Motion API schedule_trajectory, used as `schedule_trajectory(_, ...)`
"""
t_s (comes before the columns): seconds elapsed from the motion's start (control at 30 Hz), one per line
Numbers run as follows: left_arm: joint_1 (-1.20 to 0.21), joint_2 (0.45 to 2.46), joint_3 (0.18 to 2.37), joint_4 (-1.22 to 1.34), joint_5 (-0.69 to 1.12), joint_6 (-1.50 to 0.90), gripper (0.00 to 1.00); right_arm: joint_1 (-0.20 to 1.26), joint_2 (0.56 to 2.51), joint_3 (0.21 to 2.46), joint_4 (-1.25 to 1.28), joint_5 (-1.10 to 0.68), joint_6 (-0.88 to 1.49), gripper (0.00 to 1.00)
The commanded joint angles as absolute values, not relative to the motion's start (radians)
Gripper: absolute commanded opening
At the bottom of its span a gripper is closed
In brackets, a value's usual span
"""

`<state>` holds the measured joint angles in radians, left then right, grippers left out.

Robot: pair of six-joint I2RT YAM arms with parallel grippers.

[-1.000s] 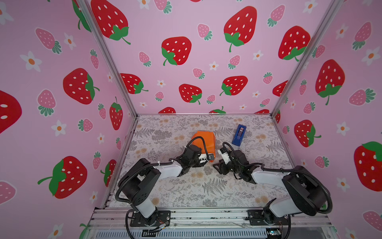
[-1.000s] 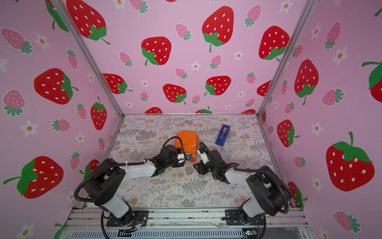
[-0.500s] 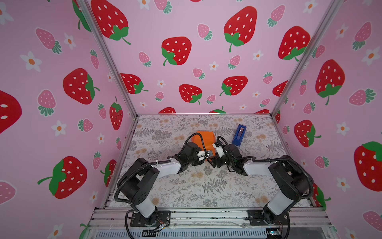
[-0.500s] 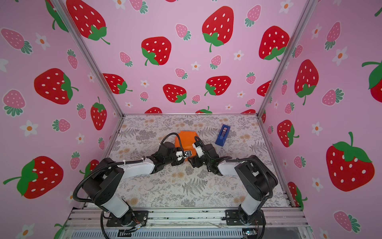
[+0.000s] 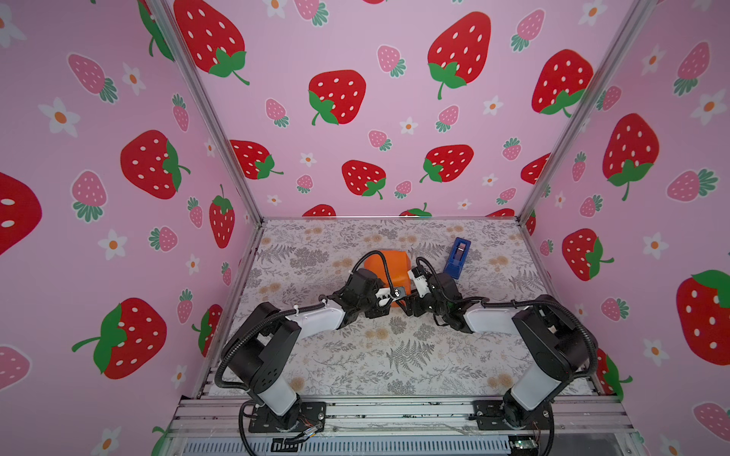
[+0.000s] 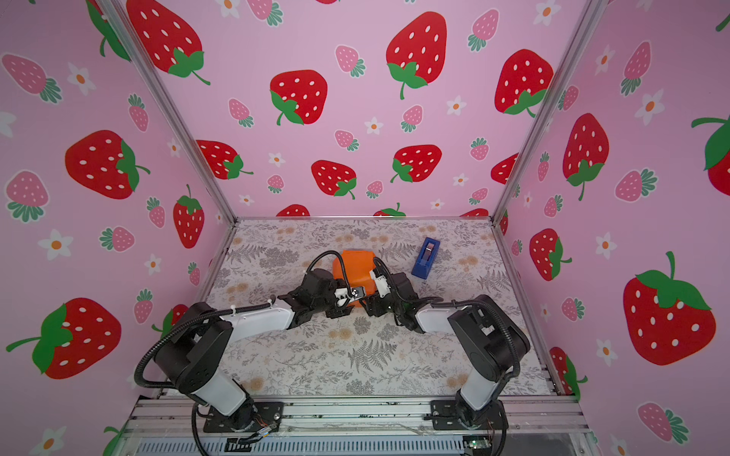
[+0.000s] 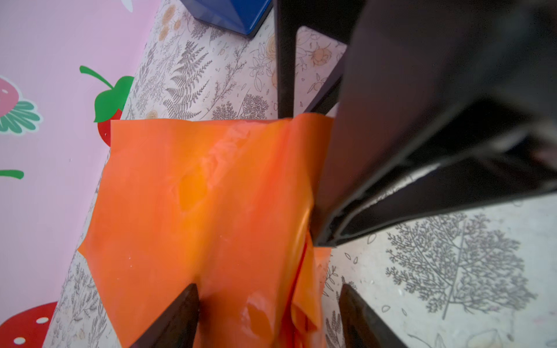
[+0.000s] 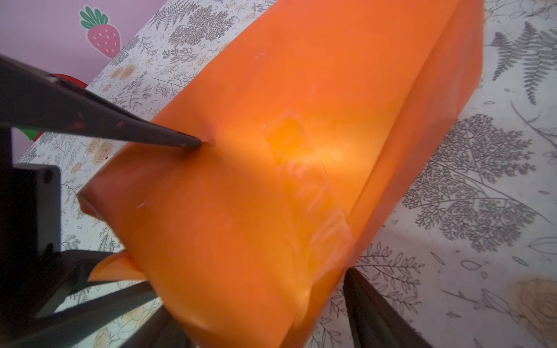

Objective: Wrap a gift box in wrapping paper
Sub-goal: Fifth fold the wrapping paper around the gift box.

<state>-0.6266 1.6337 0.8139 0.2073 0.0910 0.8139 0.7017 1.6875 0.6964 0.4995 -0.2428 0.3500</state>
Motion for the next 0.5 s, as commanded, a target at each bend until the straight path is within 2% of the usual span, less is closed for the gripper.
schedule_trajectory(0.0,-0.626,1.618,0.798,0.144,0.001,0.806,0.81,0.693,1.697,0.715,0.509,-0.241,0.373,0.74)
schedule_trajectory(0.2,-0.626,1.652,0.815,0.138,-0.064,0.812,0.83,0.692,1.709,0.727,0.506,-0.252,0.374,0.74)
schedule_trajectory(0.47,-0.624,1.675,0.824,0.115,-0.032,0.807,0.66,0.691,1.710,0.736,0.507,-0.282,0.371,0.74)
